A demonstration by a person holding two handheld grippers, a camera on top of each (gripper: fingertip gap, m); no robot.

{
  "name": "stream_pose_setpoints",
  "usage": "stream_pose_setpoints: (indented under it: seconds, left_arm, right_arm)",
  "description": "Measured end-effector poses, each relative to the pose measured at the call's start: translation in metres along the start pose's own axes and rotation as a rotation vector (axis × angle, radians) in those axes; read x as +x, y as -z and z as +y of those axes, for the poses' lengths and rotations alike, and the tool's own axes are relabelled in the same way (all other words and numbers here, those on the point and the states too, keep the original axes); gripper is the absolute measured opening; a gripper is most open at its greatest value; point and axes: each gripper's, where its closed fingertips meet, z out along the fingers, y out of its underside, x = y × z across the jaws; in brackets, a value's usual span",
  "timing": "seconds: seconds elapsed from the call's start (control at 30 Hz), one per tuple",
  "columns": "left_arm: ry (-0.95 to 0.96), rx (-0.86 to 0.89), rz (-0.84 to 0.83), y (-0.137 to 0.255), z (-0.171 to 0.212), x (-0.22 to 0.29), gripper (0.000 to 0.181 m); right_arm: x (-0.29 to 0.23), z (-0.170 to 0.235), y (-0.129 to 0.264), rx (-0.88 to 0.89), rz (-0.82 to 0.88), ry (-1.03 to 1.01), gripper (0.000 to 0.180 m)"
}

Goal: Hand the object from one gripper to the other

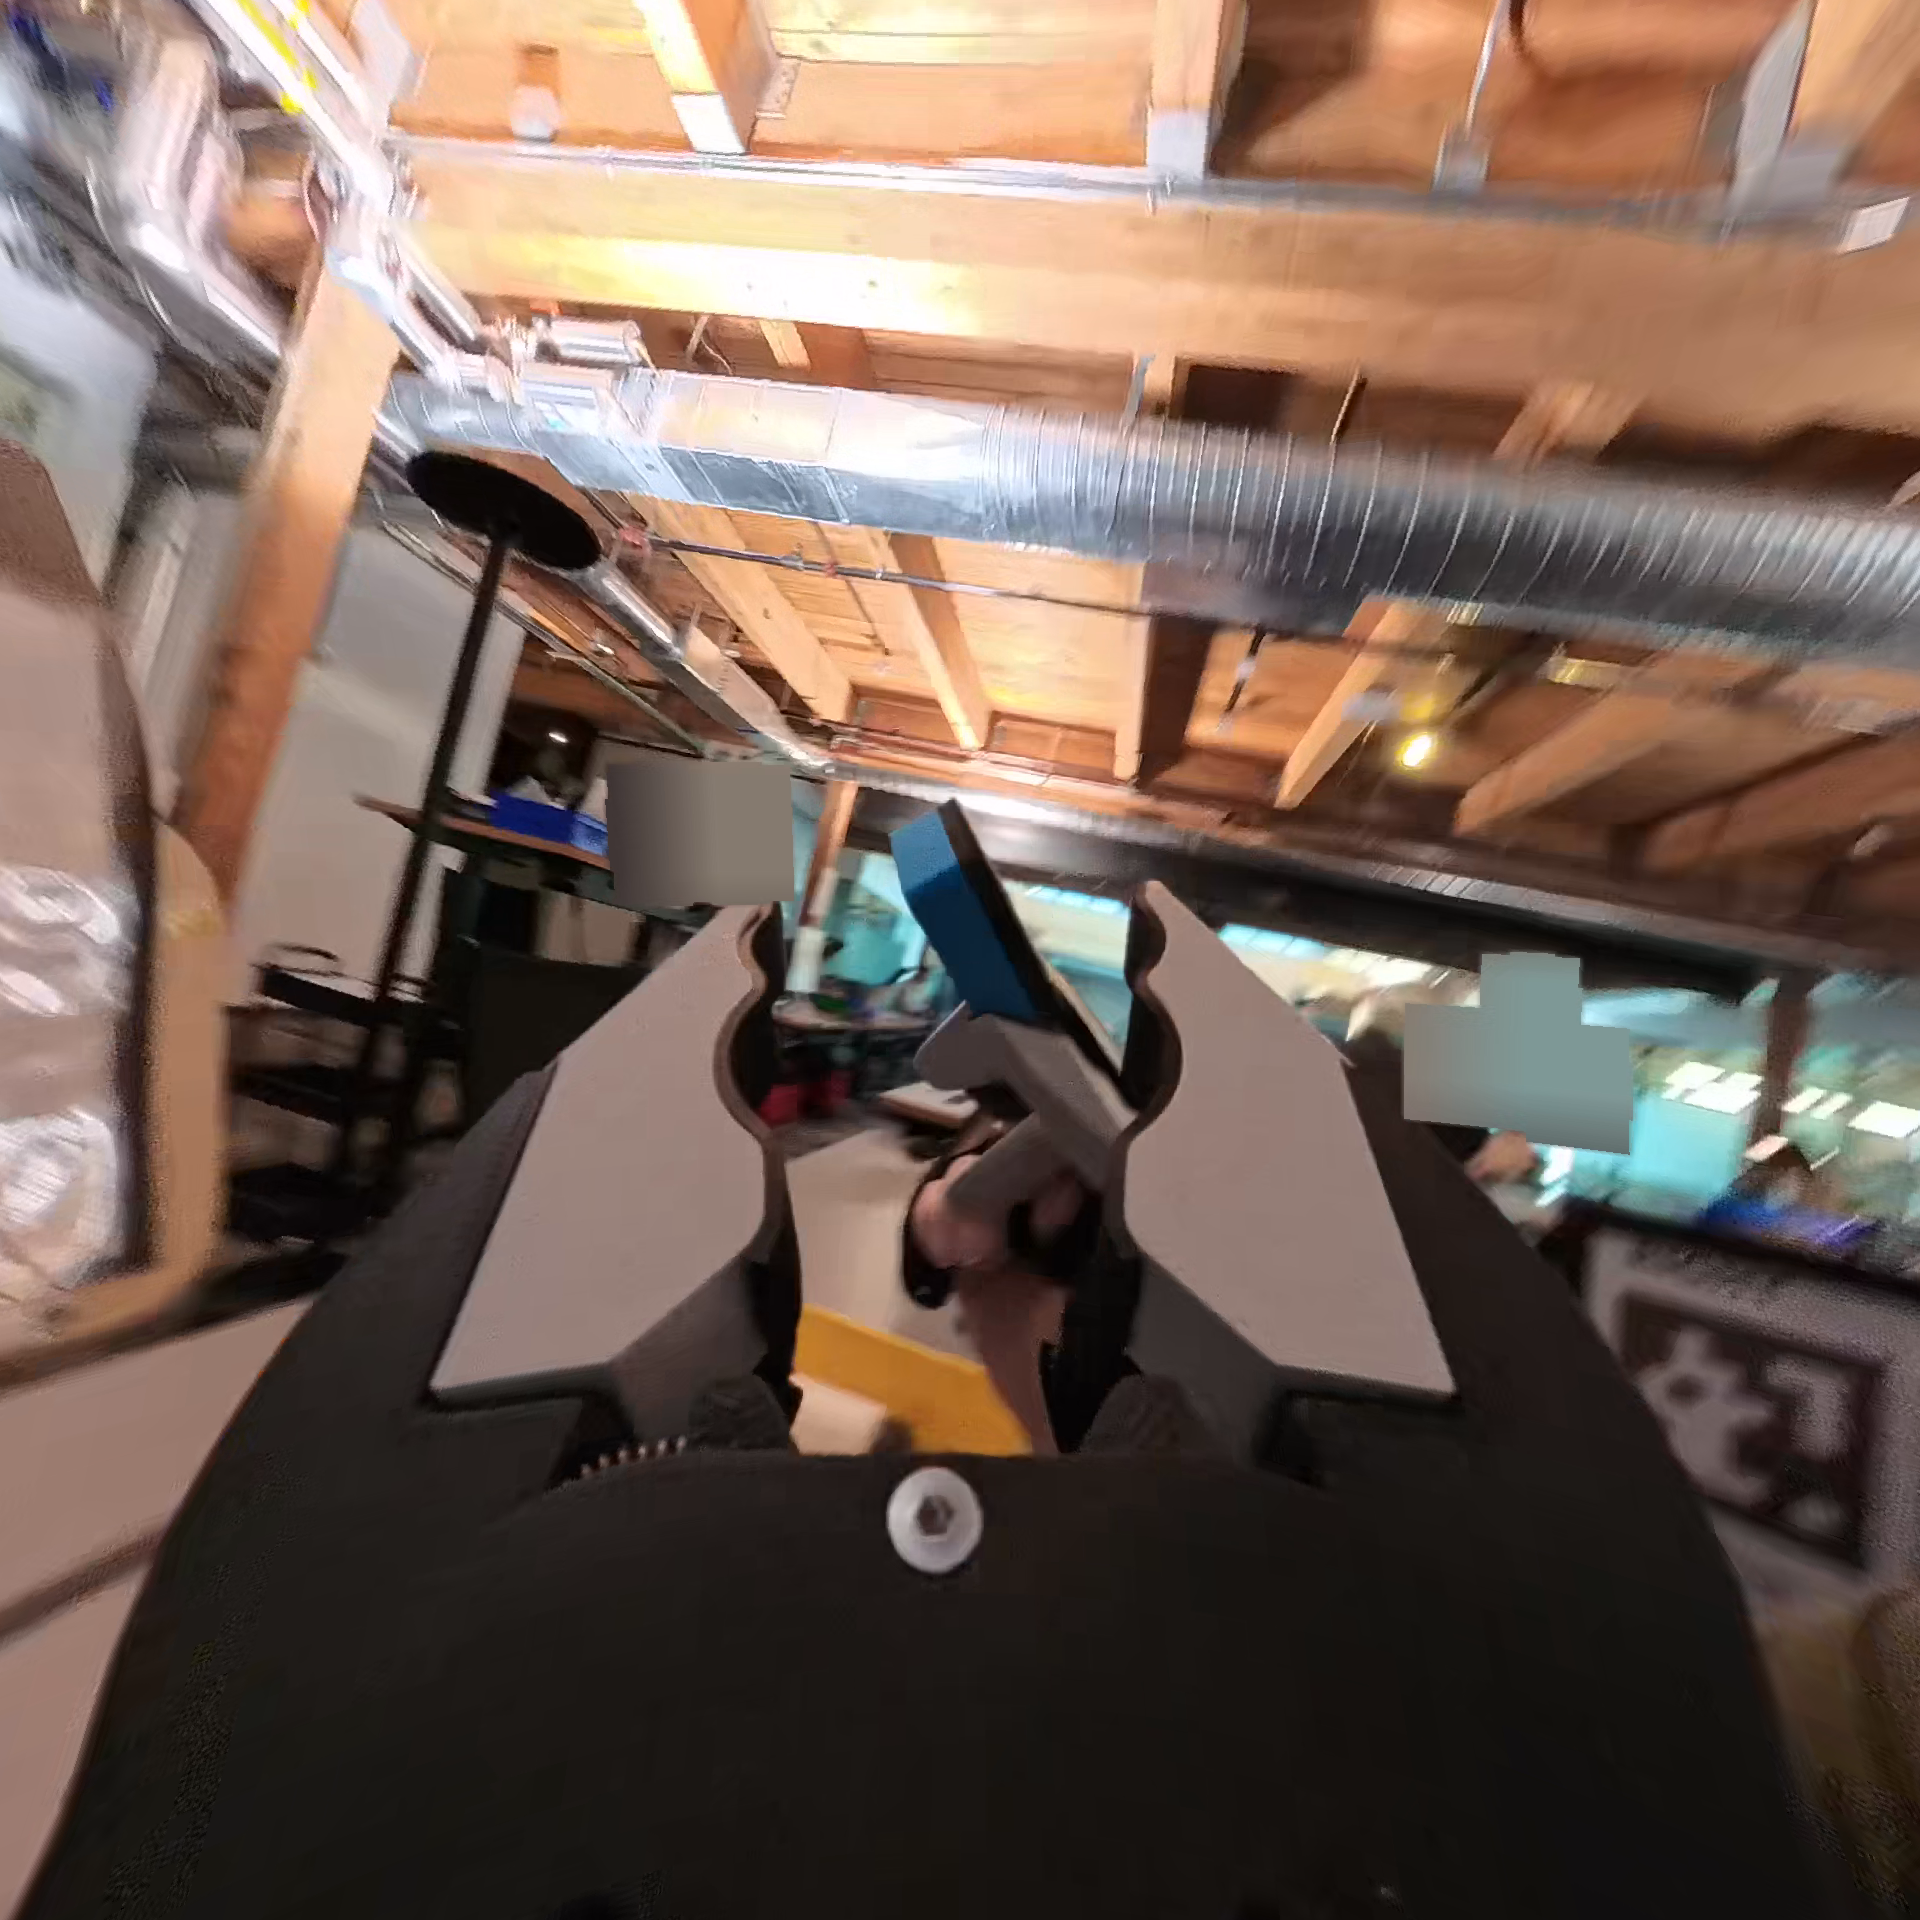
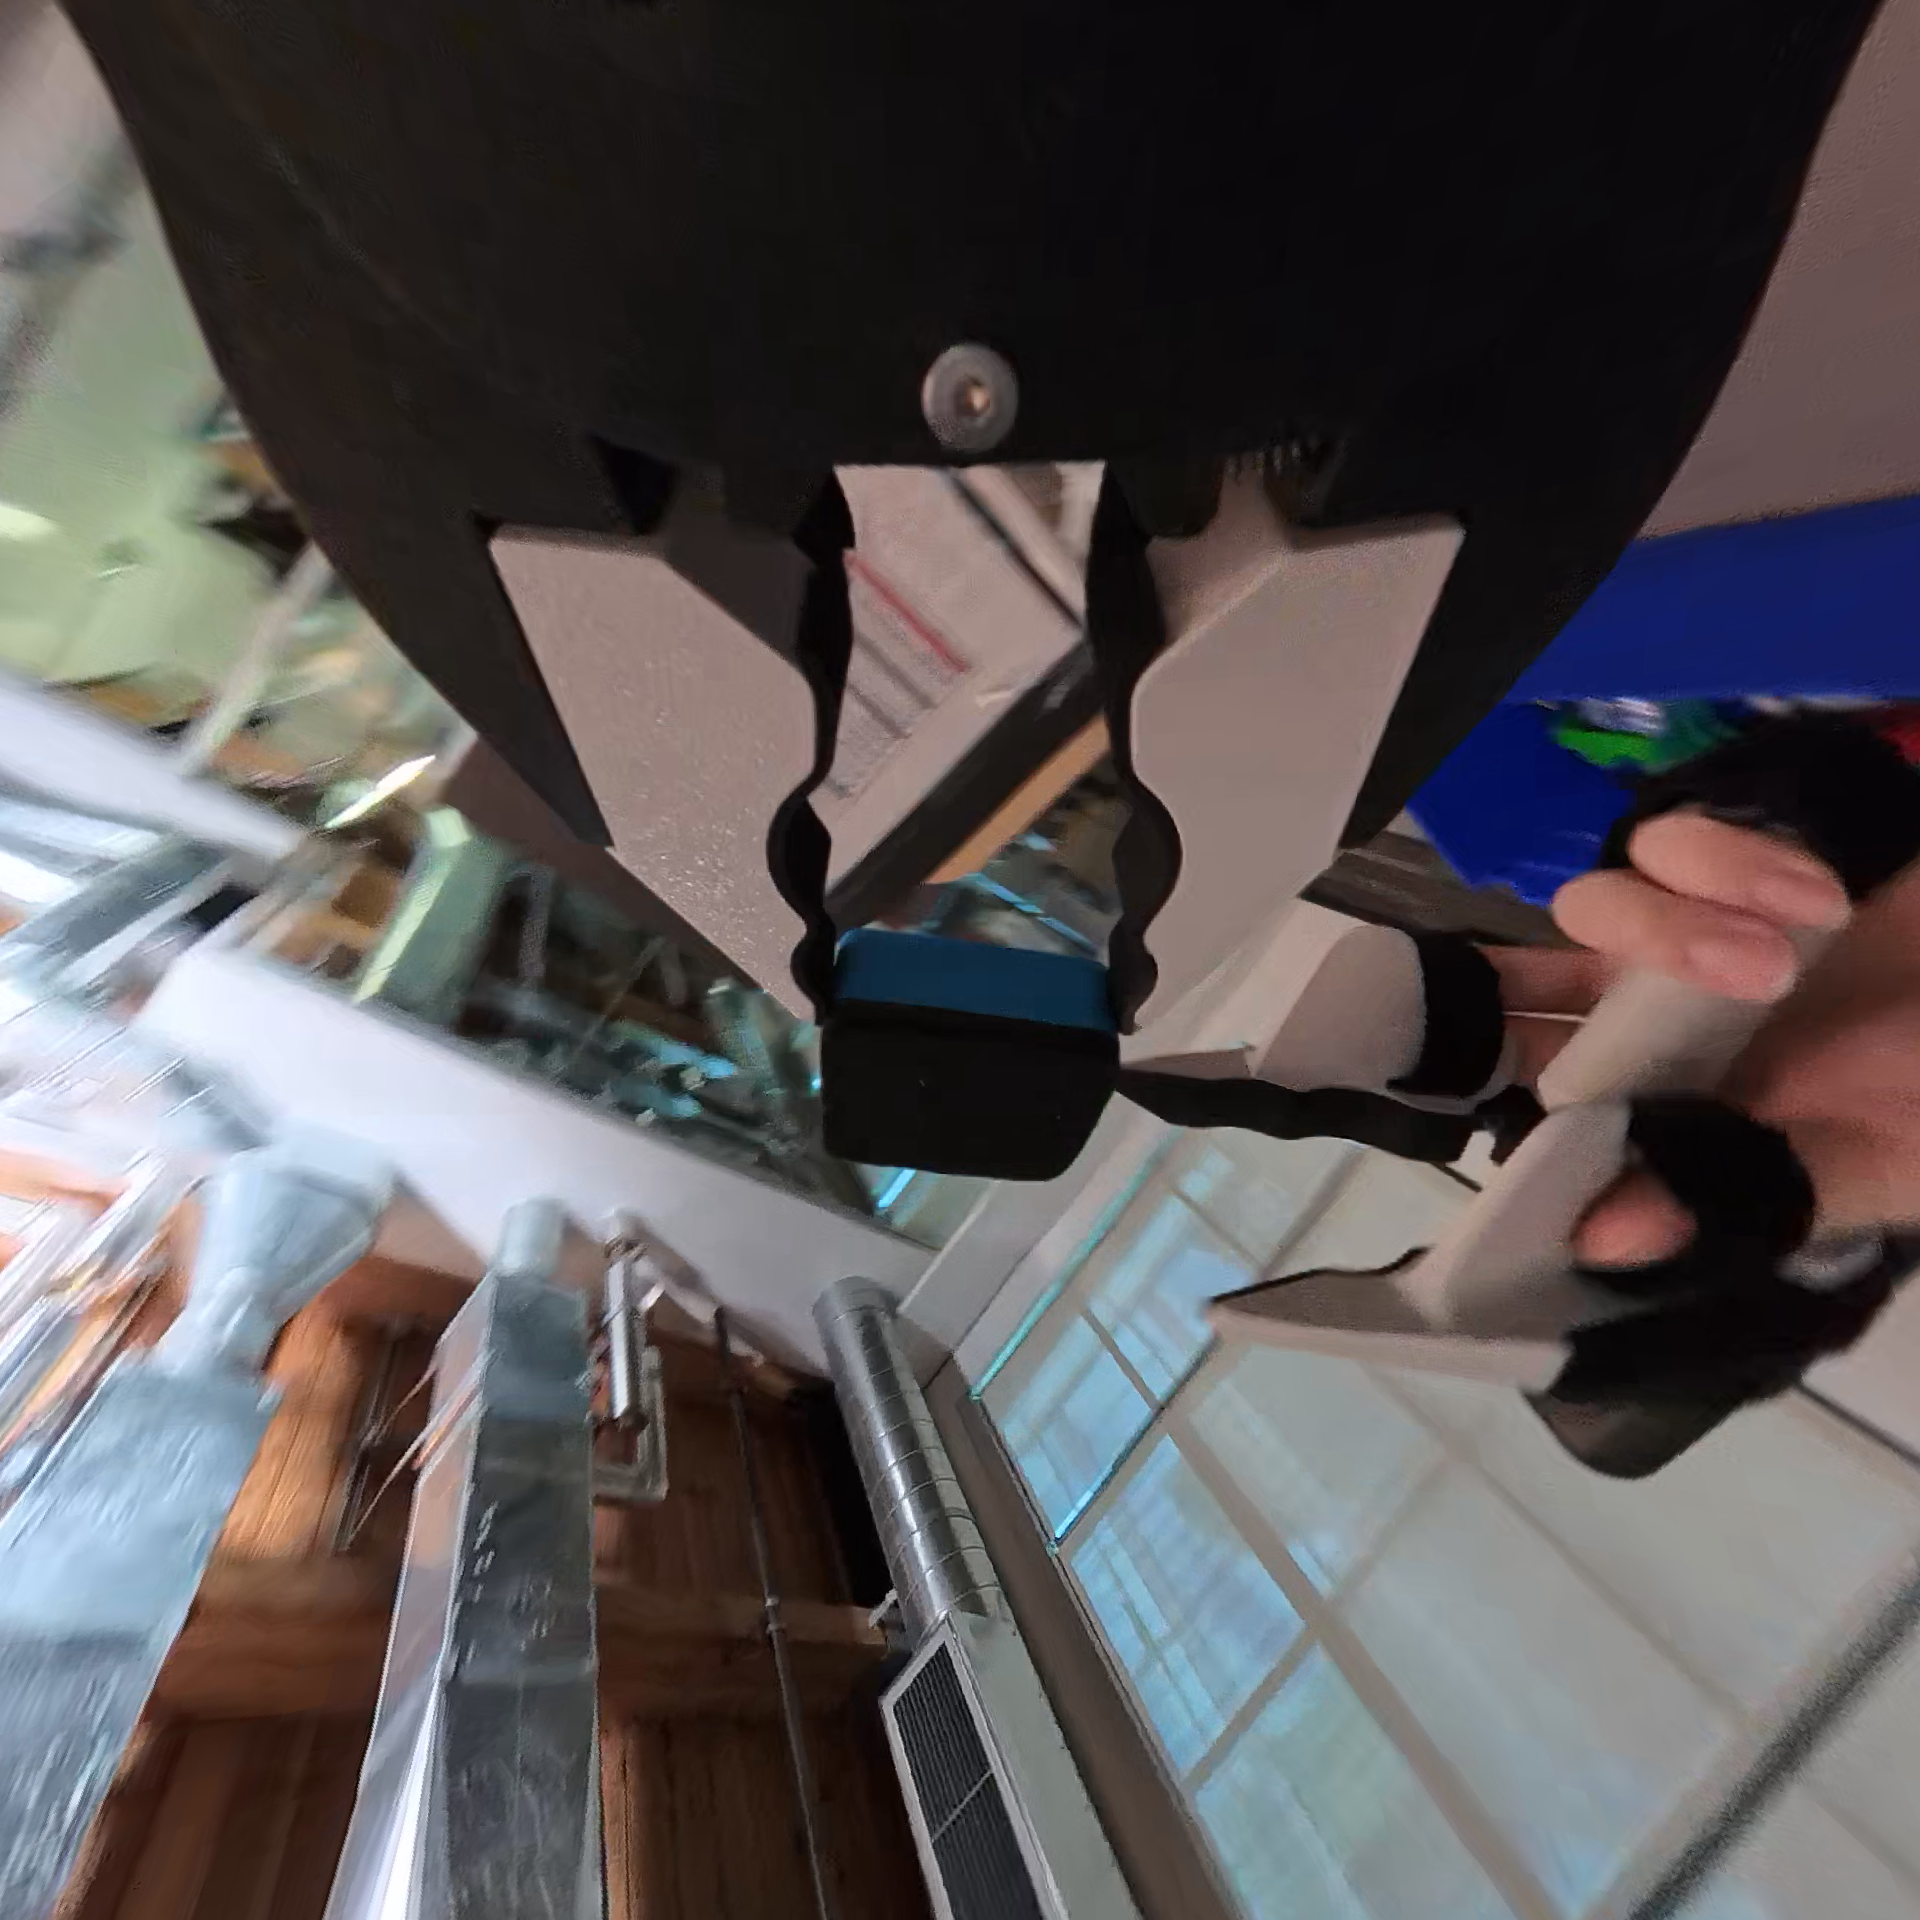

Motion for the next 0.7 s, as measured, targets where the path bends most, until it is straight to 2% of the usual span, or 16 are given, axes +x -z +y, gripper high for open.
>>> stream_pose_setpoints:
  seconds: [0.03, 0.13, 0.23, 0.33, 0.37, 0.43, 0.6, 0.7]
  left_arm:
    - [-0.089, -0.026, -0.002, 0.001, -0.002, 0.003, 0.064]
    - [-0.397, -0.112, -0.033, 0.004, -0.004, 0.010, 0.068]
    - [-0.836, -0.181, -0.064, 0.012, -0.002, 0.019, 0.066]
    - [-1.186, -0.279, -0.064, 0.016, 0.017, 0.025, 0.055]
    - [-1.254, -0.308, -0.077, 0.016, 0.022, 0.023, 0.049]
    - [-1.296, -0.383, -0.054, 0.015, 0.040, 0.021, 0.050]
    - [-1.344, -0.530, -0.028, 0.011, 0.075, 0.011, 0.054]
    - [-1.420, -0.638, -0.051, 0.015, 0.088, -0.002, 0.050]
  right_arm:
    - [0.006, 0.001, 0.002, -0.001, -0.037, -0.122, 0.052]
    - [0.012, -0.002, 0.008, 0.025, -0.258, -0.561, 0.052]
    - [0.010, -0.009, 0.019, 0.027, -0.519, -0.998, 0.052]
    - [0.001, -0.008, 0.030, -0.050, -0.733, -1.257, 0.052]
    - [-0.006, -0.005, 0.034, -0.100, -0.791, -1.297, 0.052]
    - [-0.020, 0.002, 0.039, -0.192, -0.859, -1.310, 0.052]
    - [-0.053, 0.024, 0.041, -0.391, -0.902, -1.234, 0.052]
    - [-0.069, 0.038, 0.041, -0.503, -0.892, -1.166, 0.052]
